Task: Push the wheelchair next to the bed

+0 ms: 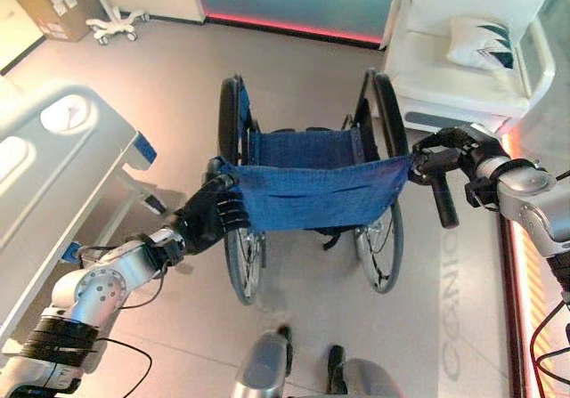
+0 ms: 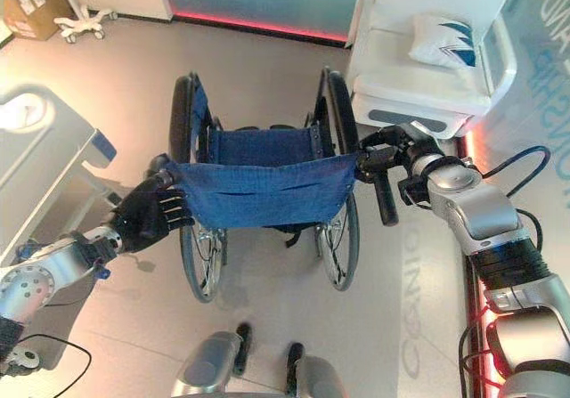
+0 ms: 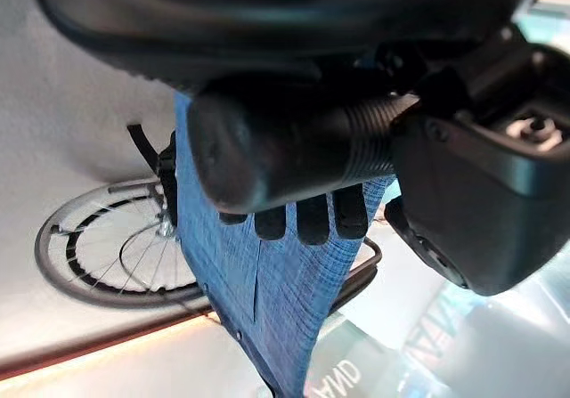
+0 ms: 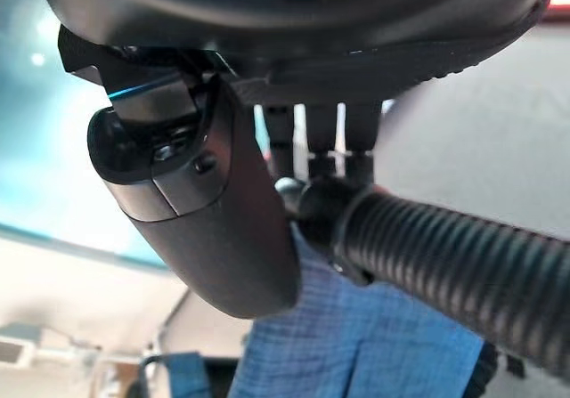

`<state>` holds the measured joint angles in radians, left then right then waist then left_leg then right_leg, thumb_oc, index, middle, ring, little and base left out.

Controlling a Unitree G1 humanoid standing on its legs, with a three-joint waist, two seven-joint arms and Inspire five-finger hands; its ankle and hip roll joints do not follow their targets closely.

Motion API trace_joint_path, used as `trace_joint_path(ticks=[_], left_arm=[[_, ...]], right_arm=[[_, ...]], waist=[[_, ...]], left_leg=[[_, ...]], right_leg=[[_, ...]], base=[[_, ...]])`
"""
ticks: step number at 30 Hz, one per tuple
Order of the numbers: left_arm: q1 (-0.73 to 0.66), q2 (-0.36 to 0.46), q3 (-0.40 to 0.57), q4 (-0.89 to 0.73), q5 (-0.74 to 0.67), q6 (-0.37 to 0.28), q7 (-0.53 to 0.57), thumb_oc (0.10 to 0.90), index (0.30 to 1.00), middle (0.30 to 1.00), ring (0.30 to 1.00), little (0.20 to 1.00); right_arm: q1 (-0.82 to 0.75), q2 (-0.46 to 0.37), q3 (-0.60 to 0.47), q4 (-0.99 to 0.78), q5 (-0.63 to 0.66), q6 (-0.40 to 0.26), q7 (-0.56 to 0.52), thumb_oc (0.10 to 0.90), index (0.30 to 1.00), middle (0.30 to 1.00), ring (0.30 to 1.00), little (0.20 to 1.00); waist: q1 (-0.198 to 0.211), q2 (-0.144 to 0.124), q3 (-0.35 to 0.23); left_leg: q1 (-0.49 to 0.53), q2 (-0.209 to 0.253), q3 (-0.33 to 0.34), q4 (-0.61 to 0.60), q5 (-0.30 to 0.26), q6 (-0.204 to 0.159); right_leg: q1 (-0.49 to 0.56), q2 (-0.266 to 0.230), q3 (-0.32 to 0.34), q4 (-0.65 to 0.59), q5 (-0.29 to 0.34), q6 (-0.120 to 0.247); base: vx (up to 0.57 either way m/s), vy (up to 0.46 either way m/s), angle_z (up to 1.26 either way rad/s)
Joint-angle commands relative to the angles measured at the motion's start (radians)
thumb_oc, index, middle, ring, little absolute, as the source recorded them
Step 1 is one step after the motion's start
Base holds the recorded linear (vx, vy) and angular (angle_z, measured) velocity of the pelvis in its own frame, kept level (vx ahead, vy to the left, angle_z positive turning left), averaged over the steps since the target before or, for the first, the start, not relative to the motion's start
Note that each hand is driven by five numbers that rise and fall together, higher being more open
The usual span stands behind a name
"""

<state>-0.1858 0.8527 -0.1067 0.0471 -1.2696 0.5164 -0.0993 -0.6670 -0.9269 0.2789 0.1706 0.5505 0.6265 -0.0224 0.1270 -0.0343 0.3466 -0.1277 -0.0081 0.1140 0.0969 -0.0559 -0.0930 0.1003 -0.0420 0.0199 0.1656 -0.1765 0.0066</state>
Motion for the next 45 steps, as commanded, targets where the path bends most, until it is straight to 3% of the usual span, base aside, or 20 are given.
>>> trace_joint_path(ticks=[1,2,5,6,9,11,12,15,16,18,19,22,27,29,37,45], left_arm=[[-0.167,-0.026,0.163,-0.068,-0.082,-0.225,-0.050,0.400,0.300,0.300,0.300,0.300],[-0.172,-0.023,0.172,-0.057,-0.069,-0.223,-0.060,0.400,0.300,0.300,0.300,0.300],[-0.186,0.004,0.192,-0.037,-0.061,-0.207,-0.077,0.400,0.300,0.300,0.300,0.300],[-0.198,0.025,0.203,-0.024,-0.055,-0.194,-0.086,0.400,0.300,0.300,0.300,0.300],[-0.232,0.057,0.195,0.018,-0.061,-0.193,-0.107,0.400,0.300,0.300,0.300,0.300],[-0.240,0.081,0.189,0.029,-0.066,-0.201,-0.117,0.400,0.300,0.300,0.300,0.300],[-0.244,0.096,0.184,0.031,-0.071,-0.206,-0.119,0.400,0.300,0.300,0.300,0.300],[-0.273,0.117,0.176,0.032,-0.096,-0.224,-0.094,0.400,0.300,0.300,0.300,0.300],[-0.280,0.118,0.170,0.033,-0.103,-0.231,-0.090,0.400,0.300,0.300,0.300,0.300],[-0.288,0.110,0.163,0.031,-0.103,-0.241,-0.082,0.400,0.300,0.300,0.300,0.300],[-0.297,0.099,0.162,0.016,-0.100,-0.243,-0.055,0.400,0.300,0.300,0.300,0.300],[-0.288,0.099,0.165,0.001,-0.114,-0.248,-0.038,0.400,0.300,0.300,0.300,0.300],[-0.218,0.065,0.221,0.002,-0.106,-0.268,-0.034,0.400,0.300,0.300,0.300,0.300],[-0.203,0.056,0.230,0.003,-0.098,-0.274,-0.041,0.400,0.300,0.300,0.300,0.300],[-0.132,-0.018,0.260,-0.034,-0.061,-0.307,-0.080,0.400,0.300,0.300,0.300,0.300],[-0.108,-0.071,0.267,-0.045,-0.015,-0.309,-0.067,0.400,0.300,0.300,0.300,0.300]], right_arm=[[-0.031,0.023,0.035,-0.149,0.043,-0.093,0.044,0.400,0.300,0.300,0.300,0.300],[-0.026,0.030,0.037,-0.139,0.042,-0.112,0.047,0.400,0.300,0.300,0.300,0.300],[-0.029,0.052,0.037,-0.114,0.050,-0.137,0.047,0.400,0.300,0.300,0.300,0.300],[-0.028,0.057,0.035,-0.107,0.056,-0.145,0.042,0.400,0.300,0.300,0.300,0.300],[-0.040,0.070,0.044,-0.087,0.069,-0.171,0.030,0.400,0.300,0.300,0.300,0.300],[-0.041,0.091,0.043,-0.086,0.062,-0.182,0.024,0.400,0.300,0.300,0.300,0.300],[-0.036,0.097,0.039,-0.092,0.056,-0.185,0.023,0.400,0.300,0.300,0.300,0.300],[-0.059,0.094,0.035,-0.109,0.048,-0.173,0.030,0.400,0.300,0.300,0.300,0.300],[-0.059,0.096,0.033,-0.107,0.044,-0.177,0.032,0.400,0.300,0.300,0.300,0.300],[-0.062,0.100,0.034,-0.104,0.040,-0.180,0.032,0.400,0.300,0.300,0.300,0.300],[-0.099,0.098,0.052,-0.098,0.049,-0.155,0.040,0.400,0.300,0.300,0.300,0.300],[-0.148,0.070,0.086,-0.089,0.082,-0.133,0.046,0.400,0.300,0.300,0.300,0.300],[-0.199,0.071,0.123,-0.085,0.091,-0.129,0.048,0.400,0.300,0.300,0.300,0.300],[-0.202,0.075,0.125,-0.084,0.089,-0.130,0.049,0.400,0.300,0.300,0.300,0.300],[-0.159,0.104,0.112,-0.081,0.050,-0.154,0.030,0.400,0.300,0.300,0.300,0.300],[-0.201,0.126,0.135,-0.059,0.028,-0.158,0.029,0.400,0.300,0.300,0.300,0.300]], waist=[[-0.014,0.044,-0.152],[-0.001,0.036,-0.167],[0.031,0.018,-0.183],[0.047,0.009,-0.196],[0.058,0.012,-0.194],[0.061,0.014,-0.193],[0.062,0.016,-0.193],[0.049,0.036,-0.172],[0.046,0.041,-0.167],[0.040,0.050,-0.158],[0.041,0.048,-0.148],[0.050,0.037,-0.159],[0.069,0.029,-0.165],[0.071,0.030,-0.166],[0.067,0.050,-0.173],[0.100,0.051,-0.177]], left_leg=[[-0.099,0.036,0.097,0.127,0.229,0.003],[-0.097,0.021,0.107,0.126,0.170,0.033],[-0.081,-0.032,0.094,0.158,0.087,0.079],[-0.066,-0.054,0.106,0.155,0.042,0.119],[-0.031,-0.068,0.087,0.158,0.010,0.151],[-0.034,-0.071,0.064,0.177,0.009,0.141],[-0.042,-0.075,0.047,0.194,0.008,0.135],[-0.029,-0.060,-0.012,0.273,-0.020,0.097],[-0.027,-0.052,-0.018,0.286,-0.027,0.091],[-0.032,-0.036,-0.025,0.307,-0.029,0.078],[-0.058,-0.007,-0.032,0.352,-0.009,0.050],[-0.064,0.004,-0.074,0.353,0.000,0.042],[-0.079,0.040,-0.114,0.333,0.071,0.016],[-0.076,0.047,-0.114,0.327,0.082,0.013],[-0.056,0.126,-0.001,0.280,0.151,-0.020],[-0.052,0.150,-0.040,0.263,0.209,-0.044]], right_leg=[[0.067,0.093,-0.218,-0.017,0.018,0.007],[0.074,0.093,-0.221,0.005,-0.011,0.013],[0.100,0.093,-0.229,0.085,-0.042,0.037],[0.086,0.097,-0.240,0.228,0.025,0.079],[-0.012,0.086,-0.240,0.521,0.165,0.166],[-0.042,0.064,-0.218,0.496,0.186,0.175],[-0.038,0.040,-0.219,0.457,0.162,0.164],[-0.057,-0.103,-0.244,0.198,0.061,0.112],[-0.057,-0.114,-0.246,0.178,0.051,0.107],[-0.054,-0.113,-0.244,0.173,0.039,0.099],[-0.041,-0.105,-0.244,0.127,0.025,0.082],[-0.033,-0.091,-0.248,0.074,0.042,0.071],[-0.026,-0.056,-0.264,0.025,0.044,0.045],[-0.027,-0.051,-0.268,0.023,0.043,0.042],[-0.015,-0.034,-0.380,0.027,0.017,0.014],[-0.001,-0.029,-0.426,0.012,0.019,0.003]], base=[[0.35,0.005,-0.23],[0.27,0.011,-0.37],[0.34,0.015,-0.73],[0.30,0.054,-0.47],[0.28,0.039,-0.14],[0.23,-0.096,0.24],[0.28,-0.173,0.23],[0.14,-0.205,-0.04],[0.08,-0.224,-0.12],[0.07,-0.167,0.30],[0.12,-0.226,0.81],[0.11,-0.230,0.60],[0.05,-0.194,0.14],[0.02,-0.132,0.14],[0.00,-0.107,0.27],[0.02,-0.076,0.27]])
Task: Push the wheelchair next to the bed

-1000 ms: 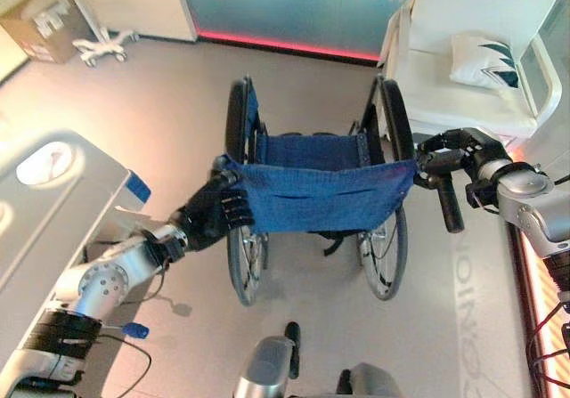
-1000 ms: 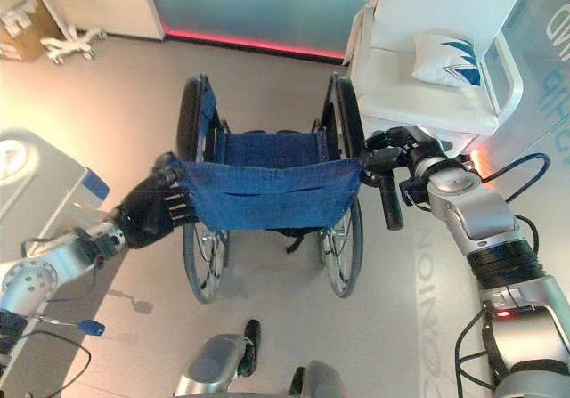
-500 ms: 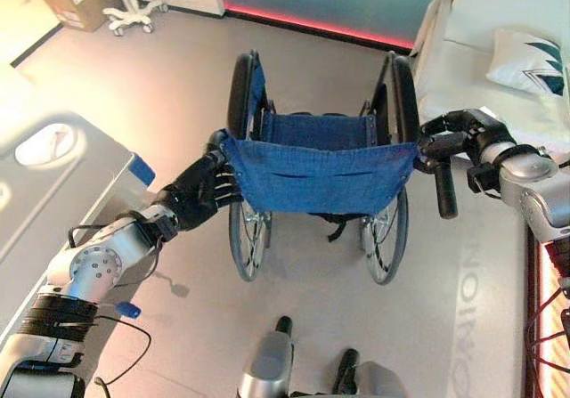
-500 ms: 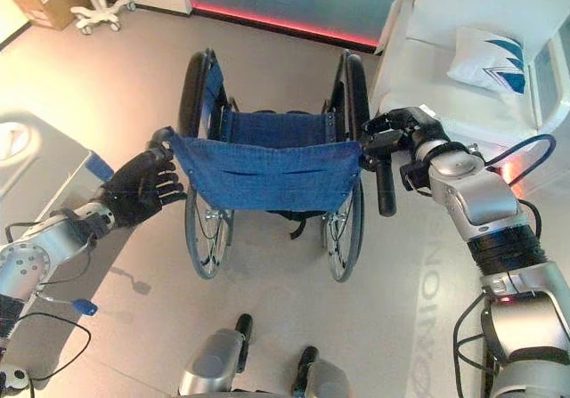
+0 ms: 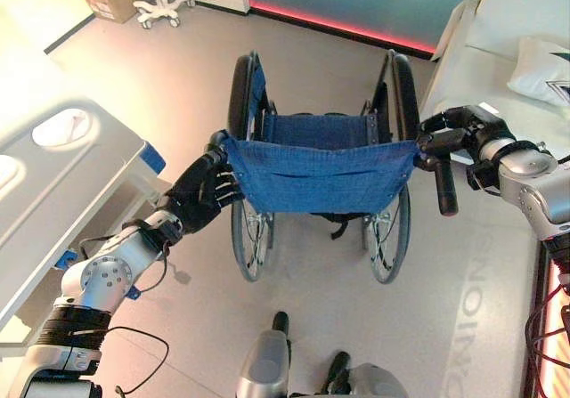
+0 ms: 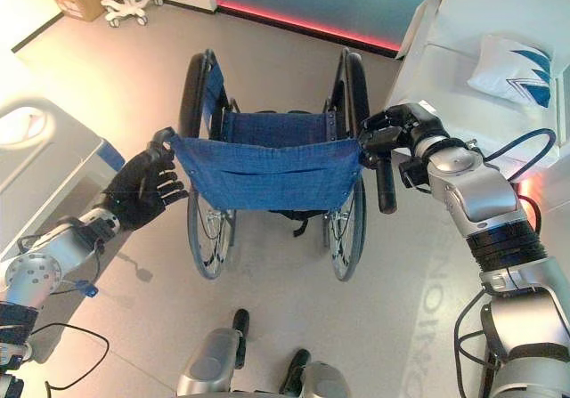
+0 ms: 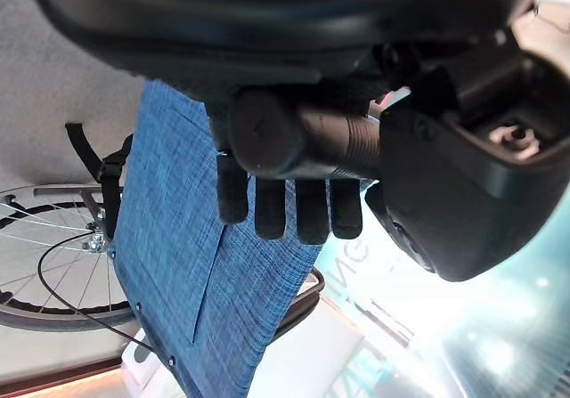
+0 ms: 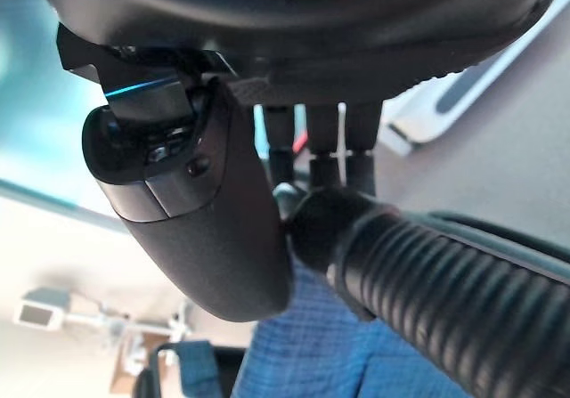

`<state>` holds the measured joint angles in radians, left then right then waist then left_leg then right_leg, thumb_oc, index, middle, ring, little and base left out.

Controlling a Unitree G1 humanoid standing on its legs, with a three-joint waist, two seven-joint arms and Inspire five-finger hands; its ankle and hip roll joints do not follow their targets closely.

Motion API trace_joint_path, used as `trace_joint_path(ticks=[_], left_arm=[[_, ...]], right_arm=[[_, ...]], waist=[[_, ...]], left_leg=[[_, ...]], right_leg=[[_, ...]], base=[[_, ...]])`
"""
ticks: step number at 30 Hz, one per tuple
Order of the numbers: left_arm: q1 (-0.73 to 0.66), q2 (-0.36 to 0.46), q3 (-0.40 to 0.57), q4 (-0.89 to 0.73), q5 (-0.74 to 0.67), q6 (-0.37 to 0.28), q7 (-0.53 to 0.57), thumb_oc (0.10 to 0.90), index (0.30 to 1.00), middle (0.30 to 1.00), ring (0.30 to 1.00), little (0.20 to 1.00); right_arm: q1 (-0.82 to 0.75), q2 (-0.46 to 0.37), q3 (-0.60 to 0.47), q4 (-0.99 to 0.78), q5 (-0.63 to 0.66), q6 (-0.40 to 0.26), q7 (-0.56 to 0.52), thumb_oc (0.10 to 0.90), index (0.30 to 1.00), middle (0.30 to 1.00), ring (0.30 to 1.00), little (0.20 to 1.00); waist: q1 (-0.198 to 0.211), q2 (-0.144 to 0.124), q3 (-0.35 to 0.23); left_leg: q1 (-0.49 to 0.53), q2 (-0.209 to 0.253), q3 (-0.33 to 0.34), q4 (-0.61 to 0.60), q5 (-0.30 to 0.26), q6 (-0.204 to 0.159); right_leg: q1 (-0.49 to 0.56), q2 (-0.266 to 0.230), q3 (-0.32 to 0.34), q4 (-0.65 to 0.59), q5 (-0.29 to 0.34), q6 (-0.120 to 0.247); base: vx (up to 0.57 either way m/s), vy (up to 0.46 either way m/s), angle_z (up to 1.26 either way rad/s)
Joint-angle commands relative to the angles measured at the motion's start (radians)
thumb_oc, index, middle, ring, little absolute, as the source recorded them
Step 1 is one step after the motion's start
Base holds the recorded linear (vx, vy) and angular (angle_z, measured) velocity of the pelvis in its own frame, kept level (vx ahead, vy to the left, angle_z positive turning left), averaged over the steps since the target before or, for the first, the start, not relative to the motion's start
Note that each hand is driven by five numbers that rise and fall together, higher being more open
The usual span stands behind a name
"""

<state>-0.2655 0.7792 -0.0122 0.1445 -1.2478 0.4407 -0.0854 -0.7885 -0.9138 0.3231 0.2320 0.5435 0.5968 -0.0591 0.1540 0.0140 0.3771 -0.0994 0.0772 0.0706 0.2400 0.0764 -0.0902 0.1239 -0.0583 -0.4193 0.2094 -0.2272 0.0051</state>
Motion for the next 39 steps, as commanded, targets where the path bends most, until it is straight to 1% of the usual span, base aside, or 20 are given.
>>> trace_joint_path(ticks=[1,3,4,8,11,12,14,17,20,25,27,29,30,31,32,33,35,37,38,39], left_arm=[[-0.025,-0.003,0.172,-0.139,-0.032,-0.234,-0.086,0.400,0.300,0.300,0.300,0.300],[-0.017,-0.013,0.171,-0.137,-0.017,-0.243,-0.093,0.400,0.300,0.300,0.300,0.300],[-0.017,-0.017,0.165,-0.149,-0.023,-0.248,-0.086,0.400,0.300,0.300,0.300,0.300],[-0.009,-0.023,0.160,-0.179,-0.037,-0.255,-0.063,0.400,0.300,0.300,0.300,0.300],[0.005,-0.024,0.166,-0.208,-0.045,-0.245,-0.042,0.400,0.300,0.300,0.300,0.300],[0.009,-0.020,0.172,-0.207,-0.048,-0.237,-0.043,0.400,0.300,0.300,0.300,0.300],[0.006,-0.016,0.173,-0.200,-0.051,-0.232,-0.046,0.400,0.300,0.300,0.300,0.300],[-0.003,-0.010,0.176,-0.186,-0.053,-0.221,-0.055,0.400,0.300,0.300,0.300,0.300],[-0.006,-0.003,0.185,-0.203,-0.073,-0.204,-0.037,0.400,0.300,0.300,0.300,0.300],[-0.004,0.015,0.202,-0.226,-0.083,-0.190,-0.024,0.400,0.300,0.300,0.300,0.300],[-0.003,0.023,0.200,-0.222,-0.083,-0.184,-0.039,0.400,0.300,0.300,0.300,0.300],[-0.004,0.026,0.193,-0.215,-0.076,-0.182,-0.056,0.400,0.300,0.300,0.300,0.300],[-0.003,0.031,0.188,-0.210,-0.070,-0.184,-0.065,0.400,0.300,0.300,0.300,0.300],[-0.003,0.037,0.183,-0.207,-0.065,-0.186,-0.074,0.400,0.300,0.300,0.300,0.300],[-0.003,0.040,0.182,-0.207,-0.066,-0.188,-0.079,0.400,0.300,0.300,0.300,0.300],[-0.003,0.047,0.176,-0.210,-0.070,-0.196,-0.083,0.400,0.300,0.300,0.300,0.300],[0.001,0.056,0.171,-0.216,-0.081,-0.206,-0.086,0.400,0.300,0.300,0.300,0.300],[0.003,0.072,0.161,-0.229,-0.103,-0.218,-0.080,0.400,0.300,0.300,0.300,0.300],[0.001,0.085,0.159,-0.238,-0.119,-0.220,-0.073,0.400,0.300,0.300,0.300,0.300],[-0.012,0.107,0.156,-0.246,-0.155,-0.225,-0.057,0.400,0.300,0.300,0.300,0.300]], right_arm=[[-0.090,0.117,0.096,-0.114,0.045,-0.128,0.062,0.400,0.300,0.300,0.300,0.300],[-0.102,0.124,0.107,-0.106,0.060,-0.128,0.050,0.400,0.300,0.300,0.300,0.300],[-0.108,0.126,0.110,-0.103,0.074,-0.126,0.040,0.400,0.300,0.300,0.300,0.300],[-0.082,0.141,0.100,-0.098,0.058,-0.141,0.039,0.400,0.300,0.300,0.300,0.300],[-0.066,0.148,0.086,-0.094,0.036,-0.149,0.054,0.400,0.300,0.300,0.300,0.300],[-0.065,0.148,0.081,-0.094,0.041,-0.145,0.049,0.400,0.300,0.300,0.300,0.300],[-0.066,0.153,0.076,-0.093,0.045,-0.140,0.040,0.400,0.300,0.300,0.300,0.300],[-0.068,0.168,0.070,-0.093,0.045,-0.115,0.028,0.400,0.300,0.300,0.300,0.300],[-0.042,0.180,0.055,-0.107,0.020,-0.086,0.031,0.400,0.300,0.300,0.300,0.300],[-0.028,0.185,0.047,-0.116,0.023,-0.091,0.026,0.400,0.300,0.300,0.300,0.300],[-0.030,0.187,0.048,-0.117,0.039,-0.098,0.003,0.400,0.300,0.300,0.300,0.300],[-0.029,0.183,0.045,-0.114,0.052,-0.105,-0.010,0.400,0.300,0.300,0.300,0.300],[-0.027,0.179,0.046,-0.111,0.061,-0.115,-0.015,0.400,0.300,0.300,0.300,0.300],[-0.024,0.174,0.049,-0.110,0.072,-0.128,-0.026,0.400,0.300,0.300,0.300,0.300],[-0.021,0.169,0.048,-0.110,0.077,-0.132,-0.030,0.400,0.300,0.300,0.300,0.300],[-0.011,0.160,0.046,-0.115,0.092,-0.146,-0.040,0.400,0.300,0.300,0.300,0.300],[0.006,0.152,0.038,-0.123,0.092,-0.154,-0.041,0.400,0.300,0.300,0.300,0.300],[0.030,0.140,0.022,-0.143,0.078,-0.152,-0.034,0.400,0.300,0.300,0.300,0.300],[0.039,0.126,0.013,-0.157,0.078,-0.147,-0.036,0.400,0.300,0.300,0.300,0.300],[0.044,0.101,-0.002,-0.174,0.087,-0.141,-0.033,0.400,0.300,0.300,0.300,0.300]], waist=[[0.080,0.000,-0.208],[0.083,-0.002,-0.206],[0.081,-0.002,-0.202],[0.073,0.002,-0.192],[0.090,0.002,-0.190],[0.094,0.002,-0.194],[0.097,0.002,-0.197],[0.108,0.003,-0.207],[0.115,-0.003,-0.224],[0.142,-0.039,-0.242],[0.150,-0.060,-0.246],[0.154,-0.081,-0.248],[0.157,-0.094,-0.248],[0.157,-0.102,-0.248],[0.154,-0.102,-0.248],[0.141,-0.097,-0.240],[0.128,-0.092,-0.231],[0.115,-0.086,-0.224],[0.106,-0.078,-0.220],[0.086,-0.055,-0.210]], left_leg=[[-0.080,0.064,-0.002,0.126,0.082,-0.047],[-0.079,0.070,0.016,0.140,0.088,-0.050],[-0.081,0.083,0.067,0.155,0.088,-0.053],[-0.076,0.112,0.173,0.181,0.075,-0.055],[-0.089,0.053,0.217,0.166,0.043,-0.030],[-0.088,0.037,0.246,0.156,0.015,-0.035],[-0.087,0.025,0.275,0.149,0.005,-0.025],[-0.088,-0.029,0.308,0.119,-0.016,0.004],[-0.066,-0.068,0.350,0.089,-0.068,0.052],[-0.047,-0.113,0.335,0.084,-0.197,0.133],[-0.045,-0.128,0.334,0.088,-0.223,0.159],[-0.047,-0.150,0.333,0.084,-0.237,0.180],[-0.042,-0.175,0.321,0.065,-0.242,0.200],[-0.036,-0.190,0.325,0.031,-0.214,0.222],[-0.030,-0.197,0.313,0.015,-0.208,0.227],[-0.012,-0.206,0.277,-0.014,-0.193,0.228],[-0.009,-0.202,0.262,-0.018,-0.183,0.215],[-0.021,-0.193,0.251,0.000,-0.171,0.193],[-0.026,-0.180,0.236,0.019,-0.164,0.172],[-0.028,-0.145,0.200,0.054,-0.157,0.123]], right_leg=[[-0.024,-0.010,0.007,-0.034,0.071,0.003],[-0.021,-0.004,-0.011,-0.033,0.069,-0.003],[-0.013,0.001,-0.039,-0.031,0.063,-0.012],[0.012,0.009,-0.086,-0.027,0.047,-0.023],[0.041,0.025,-0.097,-0.051,0.058,-0.016],[0.061,0.039,-0.098,-0.050,0.040,-0.013],[0.069,0.045,-0.106,-0.047,0.036,-0.014],[0.085,0.064,-0.110,-0.042,0.031,-0.012],[0.103,0.075,-0.125,-0.022,0.013,-0.013],[0.119,0.065,-0.138,0.048,-0.032,0.001],[0.120,0.058,-0.141,0.109,0.000,0.033],[0.122,0.061,-0.134,0.145,0.056,0.077],[0.117,0.061,-0.121,0.193,0.126,0.124],[0.097,0.068,-0.117,0.247,0.220,0.162],[0.083,0.074,-0.099,0.285,0.259,0.184],[0.030,0.073,-0.045,0.366,0.321,0.223],[0.009,0.056,-0.012,0.357,0.313,0.227],[0.019,0.018,0.010,0.279,0.272,0.207],[0.024,-0.020,0.011,0.202,0.222,0.177],[0.013,-0.070,0.020,0.062,0.134,0.126]], base=[[0.01,-0.109,0.26],[0.00,-0.099,0.16],[-0.02,-0.086,0.23],[0.02,-0.077,0.28],[0.13,-0.067,0.17],[0.20,-0.076,0.15],[0.18,-0.050,0.11],[0.23,-0.023,0.08],[0.31,-0.003,0.02],[0.27,-0.026,0.13],[0.25,-0.042,0.01],[0.21,-0.009,0.10],[0.15,0.003,0.28],[0.13,0.005,0.30],[0.12,-0.048,0.39],[0.13,-0.059,0.42],[0.15,-0.129,0.49],[0.15,-0.171,0.46],[0.18,-0.295,0.00],[0.21,-0.374,-0.10]])
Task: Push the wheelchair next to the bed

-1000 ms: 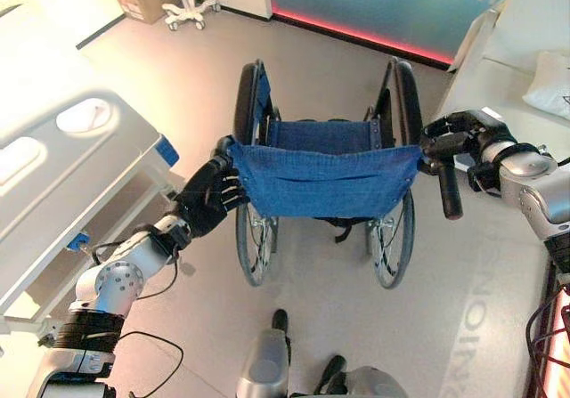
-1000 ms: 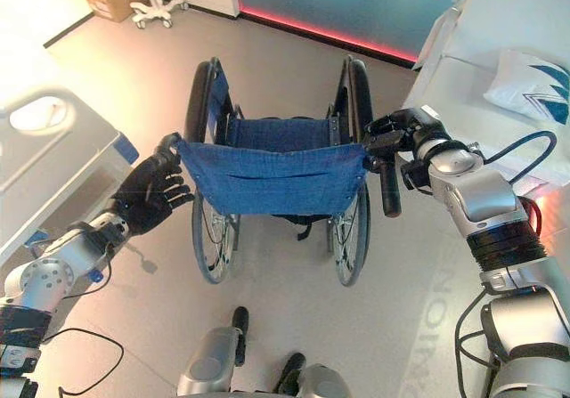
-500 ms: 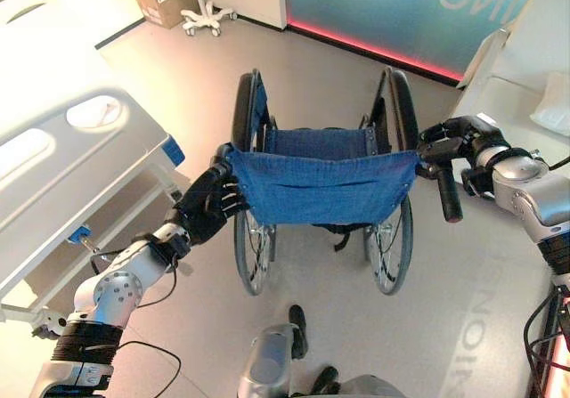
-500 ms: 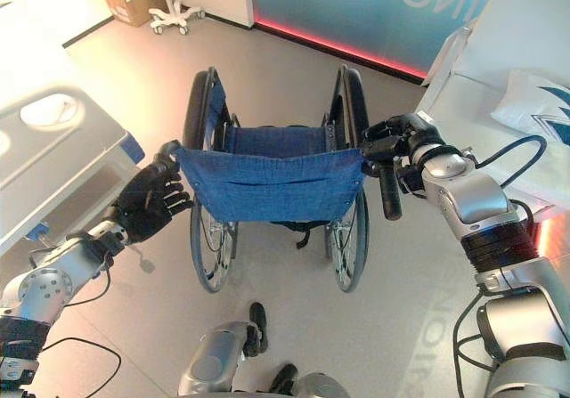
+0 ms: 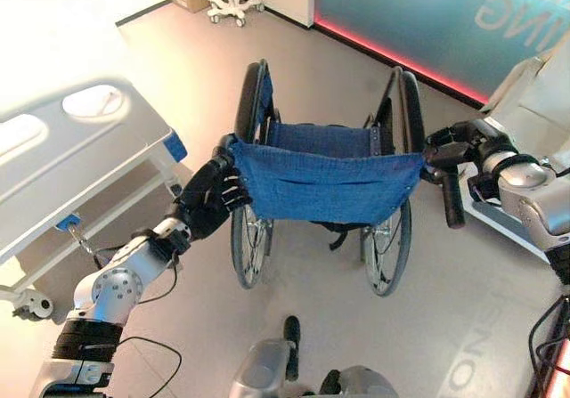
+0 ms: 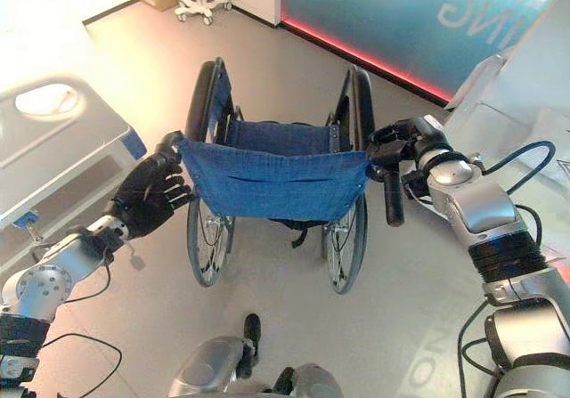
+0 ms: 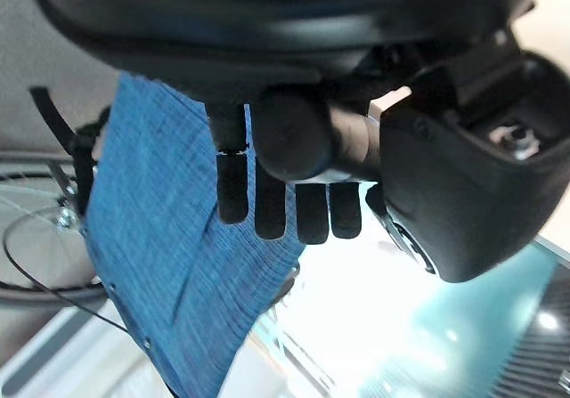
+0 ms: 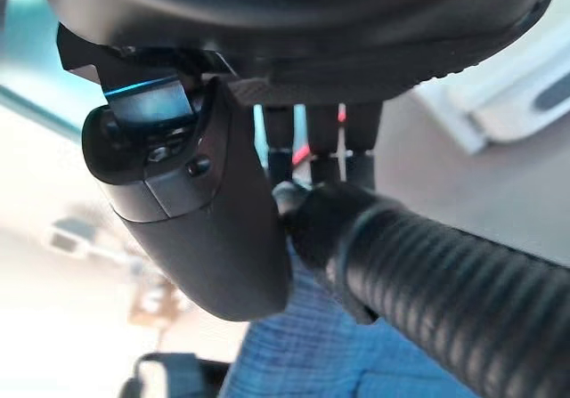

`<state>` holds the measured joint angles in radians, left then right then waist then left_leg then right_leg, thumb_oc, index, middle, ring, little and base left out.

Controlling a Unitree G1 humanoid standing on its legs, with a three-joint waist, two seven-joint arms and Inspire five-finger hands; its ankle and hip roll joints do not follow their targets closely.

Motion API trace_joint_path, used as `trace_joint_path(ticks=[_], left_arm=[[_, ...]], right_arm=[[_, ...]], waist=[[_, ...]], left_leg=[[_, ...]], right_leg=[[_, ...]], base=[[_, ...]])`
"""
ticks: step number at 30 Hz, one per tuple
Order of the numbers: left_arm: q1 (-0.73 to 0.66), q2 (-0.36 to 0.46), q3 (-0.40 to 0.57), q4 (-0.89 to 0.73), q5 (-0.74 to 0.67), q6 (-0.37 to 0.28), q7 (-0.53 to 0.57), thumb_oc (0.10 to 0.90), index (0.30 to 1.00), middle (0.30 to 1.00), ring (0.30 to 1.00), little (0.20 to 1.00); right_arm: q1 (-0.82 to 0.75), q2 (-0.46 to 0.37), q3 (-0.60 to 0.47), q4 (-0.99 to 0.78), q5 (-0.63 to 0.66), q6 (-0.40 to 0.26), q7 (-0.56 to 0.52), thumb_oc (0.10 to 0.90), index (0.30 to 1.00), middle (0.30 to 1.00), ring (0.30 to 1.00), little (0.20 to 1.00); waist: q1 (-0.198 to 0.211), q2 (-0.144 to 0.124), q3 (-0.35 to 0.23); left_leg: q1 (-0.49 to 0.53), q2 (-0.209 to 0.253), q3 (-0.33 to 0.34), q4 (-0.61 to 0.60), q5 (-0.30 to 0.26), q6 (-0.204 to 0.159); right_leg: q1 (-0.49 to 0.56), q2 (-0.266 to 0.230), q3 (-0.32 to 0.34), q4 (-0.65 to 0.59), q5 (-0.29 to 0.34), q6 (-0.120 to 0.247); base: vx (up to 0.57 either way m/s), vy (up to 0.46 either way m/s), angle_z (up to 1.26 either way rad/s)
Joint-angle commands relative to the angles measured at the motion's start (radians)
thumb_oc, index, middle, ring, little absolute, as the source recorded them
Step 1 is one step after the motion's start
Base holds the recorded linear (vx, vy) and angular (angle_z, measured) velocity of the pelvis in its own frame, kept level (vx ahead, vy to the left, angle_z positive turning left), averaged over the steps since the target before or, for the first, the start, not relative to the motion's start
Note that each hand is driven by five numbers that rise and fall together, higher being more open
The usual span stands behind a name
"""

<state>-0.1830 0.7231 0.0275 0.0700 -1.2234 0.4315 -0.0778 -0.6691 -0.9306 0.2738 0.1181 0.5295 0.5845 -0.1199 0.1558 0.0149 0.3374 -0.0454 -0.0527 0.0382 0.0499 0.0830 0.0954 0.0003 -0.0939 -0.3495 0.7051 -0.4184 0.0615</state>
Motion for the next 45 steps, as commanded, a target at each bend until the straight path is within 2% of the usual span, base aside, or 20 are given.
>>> trace_joint_path(ticks=[1,3,5,8,12,13,15,17,19,21,24,25,27,28,30,36,40,42,43,45], left_arm=[[-0.102,0.176,0.113,-0.178,-0.203,-0.224,-0.050,0.400,0.300,0.300,0.300,0.300],[-0.121,0.172,0.100,-0.190,-0.220,-0.241,-0.012,0.400,0.300,0.300,0.300,0.300],[-0.133,0.155,0.098,-0.193,-0.219,-0.247,0.013,0.400,0.300,0.300,0.300,0.300],[-0.138,0.125,0.096,-0.181,-0.203,-0.239,0.007,0.400,0.300,0.300,0.300,0.300],[-0.107,0.106,0.119,-0.192,-0.188,-0.237,0.009,0.400,0.300,0.300,0.300,0.300],[-0.099,0.093,0.122,-0.187,-0.174,-0.243,0.006,0.400,0.300,0.300,0.300,0.300],[-0.080,0.067,0.125,-0.182,-0.146,-0.249,-0.007,0.400,0.300,0.300,0.300,0.300],[-0.061,0.050,0.125,-0.197,-0.125,-0.248,-0.004,0.400,0.300,0.300,0.300,0.300],[-0.045,0.035,0.130,-0.208,-0.110,-0.238,-0.008,0.400,0.300,0.300,0.300,0.300],[-0.042,0.041,0.141,-0.212,-0.111,-0.217,-0.013,0.400,0.300,0.300,0.300,0.300],[-0.069,0.046,0.132,-0.199,-0.098,-0.207,-0.015,0.400,0.300,0.300,0.300,0.300],[-0.085,0.051,0.113,-0.183,-0.102,-0.214,-0.022,0.400,0.300,0.300,0.300,0.300],[-0.090,0.048,0.108,-0.171,-0.098,-0.215,-0.028,0.400,0.300,0.300,0.300,0.300],[-0.091,0.053,0.112,-0.161,-0.104,-0.207,-0.031,0.400,0.300,0.300,0.300,0.300],[-0.090,0.057,0.116,-0.157,-0.109,-0.198,-0.027,0.400,0.300,0.300,0.300,0.300],[-0.080,0.079,0.145,-0.148,-0.120,-0.171,-0.019,0.400,0.300,0.300,0.300,0.300],[-0.071,0.103,0.163,-0.117,-0.109,-0.153,-0.083,0.400,0.300,0.300,0.300,0.300],[-0.075,0.110,0.165,-0.114,-0.107,-0.144,-0.096,0.400,0.300,0.300,0.300,0.300],[-0.084,0.124,0.163,-0.114,-0.112,-0.135,-0.102,0.400,0.300,0.300,0.300,0.300],[-0.093,0.130,0.158,-0.109,-0.115,-0.131,-0.104,0.400,0.300,0.300,0.300,0.300]], right_arm=[[-0.070,0.104,0.033,-0.067,0.101,-0.131,0.040,0.400,0.300,0.300,0.300,0.300],[-0.073,0.081,0.022,-0.091,0.110,-0.119,0.048,0.400,0.300,0.300,0.300,0.300],[-0.094,0.088,0.018,-0.110,0.104,-0.085,0.052,0.400,0.300,0.300,0.300,0.300],[-0.116,0.093,0.028,-0.125,0.105,-0.040,0.051,0.400,0.300,0.300,0.300,0.300],[-0.153,0.063,0.057,-0.108,0.138,-0.044,0.053,0.400,0.300,0.300,0.300,0.300],[-0.171,0.065,0.078,-0.089,0.152,-0.061,0.050,0.400,0.300,0.300,0.300,0.300],[-0.173,0.077,0.097,-0.071,0.146,-0.082,0.055,0.400,0.300,0.300,0.300,0.300],[-0.158,0.077,0.100,-0.081,0.137,-0.087,0.062,0.400,0.300,0.300,0.300,0.300],[-0.134,0.081,0.095,-0.087,0.125,-0.092,0.065,0.400,0.300,0.300,0.300,0.300],[-0.122,0.107,0.085,-0.080,0.101,-0.092,0.063,0.400,0.300,0.300,0.300,0.300],[-0.131,0.124,0.084,-0.068,0.089,-0.091,0.057,0.400,0.300,0.300,0.300,0.300],[-0.131,0.141,0.086,-0.063,0.078,-0.086,0.047,0.400,0.300,0.300,0.300,0.300],[-0.129,0.149,0.087,-0.059,0.071,-0.084,0.050,0.400,0.300,0.300,0.300,0.300],[-0.125,0.153,0.086,-0.060,0.070,-0.077,0.057,0.400,0.300,0.300,0.300,0.300],[-0.124,0.152,0.089,-0.061,0.074,-0.073,0.062,0.400,0.300,0.300,0.300,0.300],[-0.118,0.117,0.082,-0.067,0.109,-0.081,0.074,0.400,0.300,0.300,0.300,0.300],[-0.112,0.109,0.067,-0.064,0.146,-0.088,0.053,0.400,0.300,0.300,0.300,0.300],[-0.103,0.108,0.062,-0.060,0.149,-0.090,0.053,0.400,0.300,0.300,0.300,0.300],[-0.085,0.106,0.058,-0.061,0.151,-0.098,0.047,0.400,0.300,0.300,0.300,0.300],[-0.077,0.105,0.054,-0.065,0.154,-0.101,0.041,0.400,0.300,0.300,0.300,0.300]], waist=[[0.071,-0.040,-0.163],[0.050,-0.027,-0.150],[0.031,-0.013,-0.135],[0.018,-0.022,-0.133],[0.022,-0.039,-0.146],[0.022,-0.045,-0.147],[0.021,-0.050,-0.142],[0.016,-0.054,-0.136],[0.019,-0.052,-0.130],[0.033,-0.046,-0.129],[0.032,-0.041,-0.129],[0.040,-0.021,-0.128],[0.049,-0.016,-0.132],[0.067,-0.006,-0.136],[0.076,-0.010,-0.142],[0.084,-0.027,-0.173],[0.096,-0.030,-0.169],[0.097,-0.032,-0.173],[0.094,-0.032,-0.179],[0.091,-0.032,-0.178]], left_leg=[[-0.084,0.010,0.220,0.256,-0.159,-0.086],[-0.070,0.051,0.186,0.272,-0.168,-0.129],[-0.033,0.096,0.165,0.260,-0.172,-0.151],[-0.020,0.160,0.140,0.287,-0.157,-0.179],[-0.036,0.237,0.106,0.353,-0.089,-0.210],[-0.050,0.266,0.103,0.400,-0.062,-0.216],[-0.070,0.298,0.117,0.476,-0.015,-0.226],[-0.082,0.307,0.143,0.531,-0.005,-0.223],[-0.084,0.281,0.138,0.569,-0.034,-0.212],[-0.081,0.190,0.121,0.526,-0.070,-0.190],[-0.073,0.186,0.185,0.435,-0.032,-0.193],[-0.086,0.164,0.182,0.331,0.006,-0.200],[-0.105,0.143,0.162,0.285,0.027,-0.194],[-0.126,0.115,0.107,0.223,0.062,-0.197],[-0.139,0.102,0.084,0.228,0.068,-0.197],[-0.128,0.072,0.103,0.248,-0.026,-0.166],[-0.140,0.035,0.106,0.286,-0.108,-0.127],[-0.132,0.024,0.119,0.276,-0.131,-0.109],[-0.110,0.012,0.124,0.245,-0.136,-0.086],[-0.099,0.005,0.124,0.231,-0.138,-0.075]], right_leg=[[0.125,-0.054,-0.040,-0.478,0.311,0.054],[0.086,-0.136,-0.018,-0.575,0.383,0.067],[0.046,-0.167,0.004,-0.572,0.427,0.086],[0.038,-0.141,0.029,-0.547,0.394,0.087],[0.047,-0.095,0.007,-0.559,0.366,0.043],[0.043,-0.074,0.002,-0.552,0.351,0.019],[0.043,-0.041,-0.018,-0.540,0.332,-0.018],[0.048,-0.023,-0.038,-0.534,0.323,-0.038],[0.058,-0.012,-0.052,-0.524,0.312,-0.047],[0.065,-0.001,-0.047,-0.523,0.315,-0.036],[0.102,0.024,-0.067,-0.545,0.305,-0.041],[0.130,0.051,-0.059,-0.551,0.291,-0.041],[0.141,0.059,-0.044,-0.564,0.293,-0.040],[0.162,0.072,-0.015,-0.578,0.286,-0.037],[0.173,0.071,-0.005,-0.587,0.282,-0.038],[0.192,0.045,-0.015,-0.577,0.266,-0.027],[0.199,0.033,-0.015,-0.500,0.222,-0.024],[0.200,0.031,-0.018,-0.467,0.206,-0.017],[0.187,0.025,-0.021,-0.391,0.214,0.004],[0.174,0.020,-0.017,-0.338,0.217,0.013]], base=[[0.17,-0.345,-0.05],[0.16,-0.294,0.44],[0.21,-0.275,1.07],[0.30,-0.342,0.76],[0.23,-0.310,0.81],[0.15,-0.249,0.24],[0.19,-0.325,0.07],[0.19,-0.266,0.42],[0.17,-0.139,0.46],[0.22,-0.084,0.28],[0.21,-0.013,0.24],[0.23,0.090,0.25],[0.26,0.099,0.21],[0.26,0.078,0.03],[0.23,0.070,-0.28],[0.22,0.133,-0.40],[0.19,0.158,-0.05],[0.16,0.177,-0.02],[0.18,0.217,0.04],[0.13,0.166,0.09]])
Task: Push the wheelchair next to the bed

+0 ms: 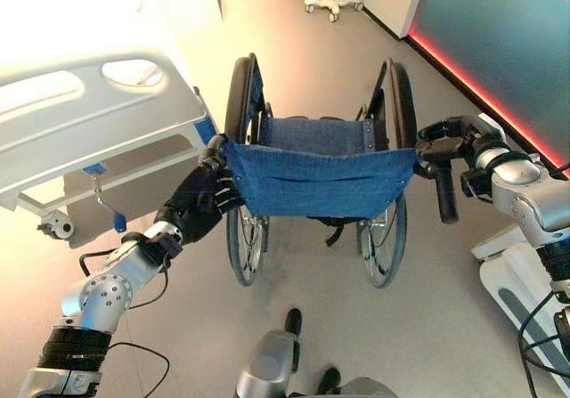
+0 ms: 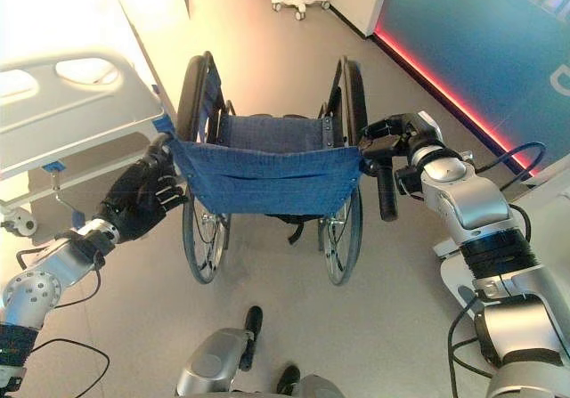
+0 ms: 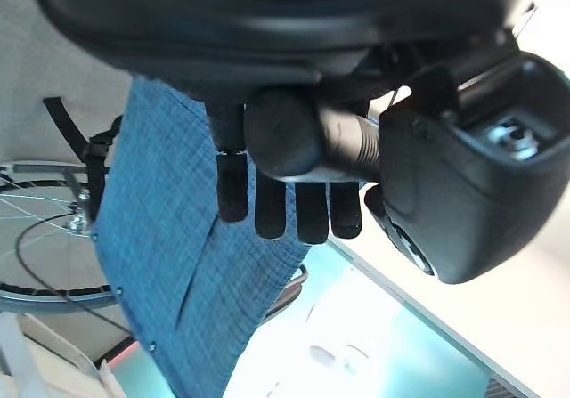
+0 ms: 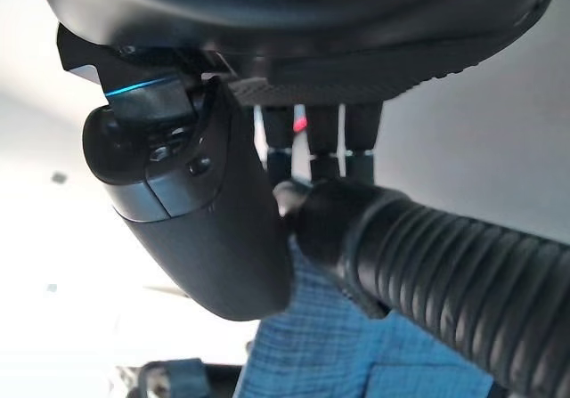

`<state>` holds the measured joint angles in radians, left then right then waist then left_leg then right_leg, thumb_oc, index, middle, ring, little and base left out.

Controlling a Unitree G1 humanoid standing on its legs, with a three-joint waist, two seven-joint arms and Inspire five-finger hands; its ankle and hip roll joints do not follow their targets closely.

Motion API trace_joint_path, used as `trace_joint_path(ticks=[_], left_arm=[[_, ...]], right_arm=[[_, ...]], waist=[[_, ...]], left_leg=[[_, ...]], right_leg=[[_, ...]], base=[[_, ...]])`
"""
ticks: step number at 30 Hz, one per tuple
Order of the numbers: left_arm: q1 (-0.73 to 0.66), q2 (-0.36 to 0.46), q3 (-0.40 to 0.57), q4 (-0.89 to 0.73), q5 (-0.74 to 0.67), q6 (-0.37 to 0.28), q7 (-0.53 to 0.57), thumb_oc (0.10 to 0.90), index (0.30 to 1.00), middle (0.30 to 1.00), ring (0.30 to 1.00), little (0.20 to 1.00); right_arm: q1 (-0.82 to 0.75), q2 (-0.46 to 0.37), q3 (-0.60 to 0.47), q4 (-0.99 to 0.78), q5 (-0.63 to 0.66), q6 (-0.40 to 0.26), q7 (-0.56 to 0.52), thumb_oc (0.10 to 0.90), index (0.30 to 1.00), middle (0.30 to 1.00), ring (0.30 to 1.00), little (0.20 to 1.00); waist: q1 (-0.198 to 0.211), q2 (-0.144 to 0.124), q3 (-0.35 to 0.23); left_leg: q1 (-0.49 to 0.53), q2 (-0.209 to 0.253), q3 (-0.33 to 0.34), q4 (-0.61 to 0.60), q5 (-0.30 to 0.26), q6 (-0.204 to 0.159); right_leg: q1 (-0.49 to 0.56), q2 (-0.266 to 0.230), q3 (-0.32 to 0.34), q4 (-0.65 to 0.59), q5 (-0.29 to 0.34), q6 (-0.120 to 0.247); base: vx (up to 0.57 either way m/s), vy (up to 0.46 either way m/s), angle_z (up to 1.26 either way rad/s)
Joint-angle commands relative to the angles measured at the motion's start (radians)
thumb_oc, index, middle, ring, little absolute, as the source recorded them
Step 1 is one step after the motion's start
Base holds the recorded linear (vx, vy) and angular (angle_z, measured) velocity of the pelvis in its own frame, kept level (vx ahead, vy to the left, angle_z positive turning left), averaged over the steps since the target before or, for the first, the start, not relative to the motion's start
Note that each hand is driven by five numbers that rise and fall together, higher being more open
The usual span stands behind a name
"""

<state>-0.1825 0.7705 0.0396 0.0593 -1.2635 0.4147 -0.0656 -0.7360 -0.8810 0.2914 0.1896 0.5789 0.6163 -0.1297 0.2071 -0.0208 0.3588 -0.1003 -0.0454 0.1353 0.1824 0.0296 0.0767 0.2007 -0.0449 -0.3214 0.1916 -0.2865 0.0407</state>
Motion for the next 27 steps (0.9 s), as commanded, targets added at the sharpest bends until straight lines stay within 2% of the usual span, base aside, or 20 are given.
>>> trace_joint_path(ticks=[1,2,3,4,5,7,8,9,10,12,13,16,18,20,23,25,26,27], left_arm=[[-0.113,0.096,0.134,-0.086,-0.083,-0.104,-0.127,0.400,0.300,0.300,0.300,0.300],[-0.127,0.102,0.126,-0.074,-0.082,-0.095,-0.136,0.400,0.300,0.300,0.300,0.300],[-0.128,0.102,0.125,-0.073,-0.082,-0.095,-0.137,0.400,0.300,0.300,0.300,0.300],[-0.140,0.103,0.109,-0.066,-0.078,-0.105,-0.134,0.400,0.300,0.300,0.300,0.300],[-0.143,0.104,0.104,-0.064,-0.080,-0.108,-0.133,0.400,0.300,0.300,0.300,0.300],[-0.159,0.112,0.081,-0.064,-0.100,-0.128,-0.116,0.400,0.300,0.300,0.300,0.300],[-0.171,0.109,0.067,-0.068,-0.109,-0.145,-0.095,0.400,0.300,0.300,0.300,0.300],[-0.173,0.106,0.063,-0.071,-0.112,-0.151,-0.088,0.400,0.300,0.300,0.300,0.300],[-0.181,0.091,0.050,-0.079,-0.116,-0.172,-0.066,0.400,0.300,0.300,0.300,0.300],[-0.192,0.079,0.038,-0.078,-0.114,-0.184,-0.056,0.400,0.300,0.300,0.300,0.300],[-0.204,0.072,0.032,-0.082,-0.111,-0.189,-0.043,0.400,0.300,0.300,0.300,0.300],[-0.214,0.072,0.046,-0.084,-0.099,-0.189,-0.035,0.400,0.300,0.300,0.300,0.300],[-0.212,0.072,0.055,-0.084,-0.095,-0.188,-0.037,0.400,0.300,0.300,0.300,0.300],[-0.209,0.074,0.055,-0.083,-0.100,-0.189,-0.050,0.400,0.300,0.300,0.300,0.300],[-0.192,0.054,0.056,-0.093,-0.087,-0.188,-0.058,0.400,0.300,0.300,0.300,0.300],[-0.184,0.039,0.050,-0.096,-0.086,-0.195,-0.044,0.400,0.300,0.300,0.300,0.300],[-0.176,0.030,0.049,-0.105,-0.085,-0.197,-0.032,0.400,0.300,0.300,0.300,0.300],[-0.172,0.027,0.048,-0.108,-0.084,-0.198,-0.031,0.400,0.300,0.300,0.300,0.300]], right_arm=[[0.015,0.055,0.025,-0.145,0.107,-0.144,0.039,0.400,0.300,0.300,0.300,0.300],[0.028,0.054,0.018,-0.146,0.109,-0.153,0.036,0.400,0.300,0.300,0.300,0.300],[0.028,0.054,0.017,-0.147,0.109,-0.154,0.036,0.400,0.300,0.300,0.300,0.300],[0.030,0.052,0.015,-0.152,0.107,-0.154,0.043,0.400,0.300,0.300,0.300,0.300],[0.031,0.050,0.013,-0.154,0.106,-0.152,0.045,0.400,0.300,0.300,0.300,0.300],[0.032,0.040,0.002,-0.168,0.096,-0.138,0.054,0.400,0.300,0.300,0.300,0.300],[0.036,0.030,-0.008,-0.173,0.083,-0.140,0.067,0.400,0.300,0.300,0.300,0.300],[0.036,0.027,-0.010,-0.174,0.079,-0.141,0.071,0.400,0.300,0.300,0.300,0.300],[0.030,0.015,-0.016,-0.177,0.070,-0.141,0.082,0.400,0.300,0.300,0.300,0.300],[0.021,0.009,-0.017,-0.179,0.067,-0.135,0.082,0.400,0.300,0.300,0.300,0.300],[0.005,0.011,-0.010,-0.184,0.070,-0.126,0.072,0.400,0.300,0.300,0.300,0.300],[-0.022,0.034,-0.007,-0.205,0.071,-0.095,0.051,0.400,0.300,0.300,0.300,0.300],[-0.028,0.036,-0.008,-0.211,0.075,-0.089,0.052,0.400,0.300,0.300,0.300,0.300],[-0.033,0.030,-0.008,-0.207,0.091,-0.091,0.047,0.400,0.300,0.300,0.300,0.300],[-0.039,0.017,-0.001,-0.189,0.103,-0.094,0.058,0.400,0.300,0.300,0.300,0.300],[-0.040,0.004,0.011,-0.184,0.105,-0.099,0.071,0.400,0.300,0.300,0.300,0.300],[-0.034,-0.005,0.023,-0.185,0.103,-0.112,0.074,0.400,0.300,0.300,0.300,0.300],[-0.033,-0.009,0.025,-0.186,0.105,-0.115,0.074,0.400,0.300,0.300,0.300,0.300]], waist=[[0.030,0.003,-0.197],[0.024,0.004,-0.198],[0.025,0.003,-0.198],[0.006,0.005,-0.193],[0.001,0.006,-0.191],[-0.022,0.004,-0.175],[-0.039,0.003,-0.160],[-0.044,0.003,-0.154],[-0.063,0.003,-0.142],[-0.080,0.002,-0.137],[-0.097,0.001,-0.132],[-0.118,0.003,-0.119],[-0.124,-0.001,-0.121],[-0.132,-0.008,-0.131],[-0.144,-0.010,-0.165],[-0.150,-0.013,-0.182],[-0.152,-0.022,-0.190],[-0.153,-0.024,-0.191]], left_leg=[[-0.017,-0.022,0.013,0.068,-0.091,-0.034],[-0.001,-0.036,-0.009,0.044,-0.088,-0.022],[-0.001,-0.037,-0.008,0.042,-0.087,-0.021],[0.016,-0.046,-0.026,0.037,-0.090,-0.023],[0.016,-0.045,-0.028,0.041,-0.092,-0.026],[-0.005,-0.052,-0.036,0.096,-0.100,-0.050],[-0.025,-0.056,-0.045,0.158,-0.102,-0.074],[-0.029,-0.059,-0.045,0.174,-0.104,-0.080],[-0.035,-0.064,-0.043,0.205,-0.116,-0.094],[-0.022,-0.071,-0.047,0.210,-0.146,-0.096],[0.025,-0.074,-0.053,0.194,-0.189,-0.091],[0.120,-0.052,-0.057,0.159,-0.246,-0.082],[0.136,-0.041,-0.053,0.170,-0.268,-0.078],[0.135,-0.022,-0.056,0.233,-0.275,-0.082],[0.149,0.021,-0.074,0.359,-0.206,-0.122],[0.139,0.050,-0.069,0.489,-0.099,-0.159],[0.110,0.058,-0.067,0.626,-0.040,-0.174],[0.099,0.056,-0.068,0.672,-0.031,-0.177]], right_leg=[[-0.065,-0.039,-0.028,0.317,0.127,0.071],[-0.099,-0.039,-0.007,0.389,0.188,0.104],[-0.101,-0.041,-0.006,0.392,0.187,0.106],[-0.135,-0.034,0.033,0.383,0.189,0.106],[-0.138,-0.030,0.039,0.371,0.179,0.099],[-0.136,-0.008,0.074,0.237,0.137,0.060],[-0.122,-0.014,0.090,0.105,0.135,0.036],[-0.124,-0.026,0.093,0.069,0.149,0.035],[-0.132,-0.055,0.112,-0.027,0.204,0.043],[-0.152,-0.083,0.137,-0.089,0.266,0.064],[-0.214,-0.128,0.152,-0.125,0.349,0.104],[-0.321,-0.153,0.148,-0.102,0.412,0.139],[-0.334,-0.146,0.140,-0.082,0.400,0.137],[-0.331,-0.127,0.136,-0.064,0.378,0.120],[-0.333,-0.084,0.108,-0.016,0.326,0.069],[-0.313,-0.061,0.080,-0.011,0.295,0.026],[-0.290,-0.049,0.061,-0.014,0.274,-0.006],[-0.286,-0.048,0.055,-0.012,0.267,-0.014]], base=[[0.19,0.196,0.11],[0.20,0.198,0.17],[0.19,0.114,0.28],[0.12,0.047,0.31],[0.17,0.042,0.32],[0.15,0.001,0.14],[0.16,0.006,0.05],[0.19,0.016,-0.01],[0.15,0.008,0.05],[0.22,-0.042,0.32],[0.27,-0.098,0.42],[0.35,-0.145,0.30],[0.31,-0.120,0.14],[0.47,-0.176,0.33],[0.42,-0.146,0.43],[0.33,-0.148,0.21],[0.31,-0.164,0.19],[0.30,-0.152,0.35]])
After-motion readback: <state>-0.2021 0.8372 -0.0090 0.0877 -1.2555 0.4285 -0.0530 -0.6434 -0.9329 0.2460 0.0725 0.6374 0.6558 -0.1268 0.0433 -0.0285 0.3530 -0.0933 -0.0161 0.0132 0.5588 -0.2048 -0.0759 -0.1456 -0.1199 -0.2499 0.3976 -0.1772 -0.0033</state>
